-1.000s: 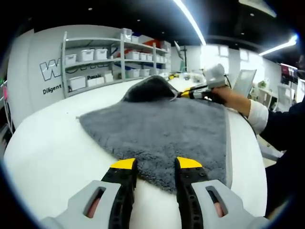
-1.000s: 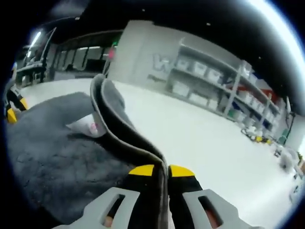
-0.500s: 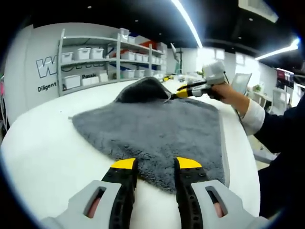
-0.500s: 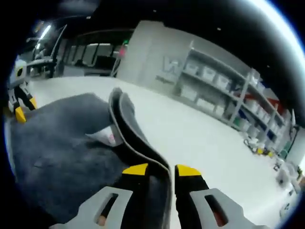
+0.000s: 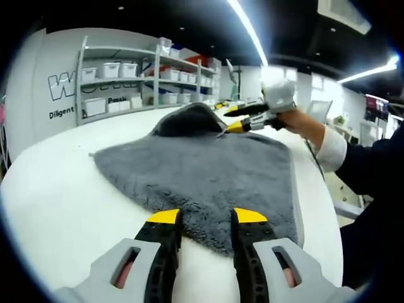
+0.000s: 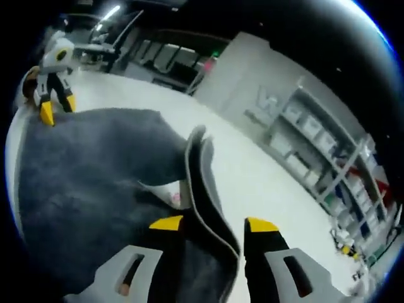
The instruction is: Open the folded towel by lifting each exposed corner and separating the folded layers until the towel lies flat within the target outline without major curled edges
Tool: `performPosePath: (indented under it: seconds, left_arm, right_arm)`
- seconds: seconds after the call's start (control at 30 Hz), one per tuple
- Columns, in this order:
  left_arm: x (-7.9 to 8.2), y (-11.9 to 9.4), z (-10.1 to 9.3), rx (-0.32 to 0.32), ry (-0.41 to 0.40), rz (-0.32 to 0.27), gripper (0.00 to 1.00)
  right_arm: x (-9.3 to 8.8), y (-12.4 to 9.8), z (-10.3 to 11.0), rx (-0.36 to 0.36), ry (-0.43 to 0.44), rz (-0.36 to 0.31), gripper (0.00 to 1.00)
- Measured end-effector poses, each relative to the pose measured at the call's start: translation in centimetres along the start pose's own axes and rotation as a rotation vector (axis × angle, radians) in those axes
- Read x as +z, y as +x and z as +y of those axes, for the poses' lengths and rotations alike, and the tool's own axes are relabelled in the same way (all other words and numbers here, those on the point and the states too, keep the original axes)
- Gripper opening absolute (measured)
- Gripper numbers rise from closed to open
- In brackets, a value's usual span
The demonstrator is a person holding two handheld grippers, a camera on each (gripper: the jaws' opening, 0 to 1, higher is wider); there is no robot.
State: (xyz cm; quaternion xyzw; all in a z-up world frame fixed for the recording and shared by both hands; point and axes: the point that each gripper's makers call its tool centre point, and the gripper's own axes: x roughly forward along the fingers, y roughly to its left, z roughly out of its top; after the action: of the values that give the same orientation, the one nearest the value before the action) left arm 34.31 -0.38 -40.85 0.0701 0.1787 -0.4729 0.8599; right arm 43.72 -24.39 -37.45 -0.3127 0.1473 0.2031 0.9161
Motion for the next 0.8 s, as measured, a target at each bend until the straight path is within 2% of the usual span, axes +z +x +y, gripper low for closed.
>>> performPosePath:
  seconds: [0.17, 0.27, 0.37, 0.43, 0.47, 0.6, 0.8]
  left_arm:
    - [0.0, 0.0, 0.2, 0.000, 0.000, -0.001, 0.30]
    - [0.0, 0.0, 0.2, -0.002, 0.002, 0.000, 0.31]
    - [0.0, 0.0, 0.1, -0.003, 0.001, 0.001, 0.31]
    - [0.0, 0.0, 0.1, -0.005, 0.000, 0.002, 0.31]
    - [0.0, -0.1, 0.1, -0.008, -0.005, 0.002, 0.31]
    - [0.0, -0.2, 0.0, -0.016, -0.012, 0.003, 0.31]
    - [-0.1, 0.0, 0.1, -0.022, -0.010, 0.016, 0.29]
  right_arm:
    - [0.4, 0.9, 0.3, 0.054, -0.033, -0.027, 0.27]
    - [0.5, 1.5, 0.5, 0.087, -0.042, -0.046, 0.17]
    - [0.5, 2.3, 0.4, 0.104, -0.018, -0.071, 0.11]
    - [-0.1, 2.8, 0.0, 0.103, 0.040, -0.066, 0.04]
    - [-0.4, 3.0, -0.4, 0.092, 0.084, -0.069, 0.00]
    - [-1.3, 3.5, -2.3, 0.031, 0.189, -0.085, 0.00]
    - [-2.7, 4.4, -3.9, -0.024, 0.247, -0.102, 0.00]
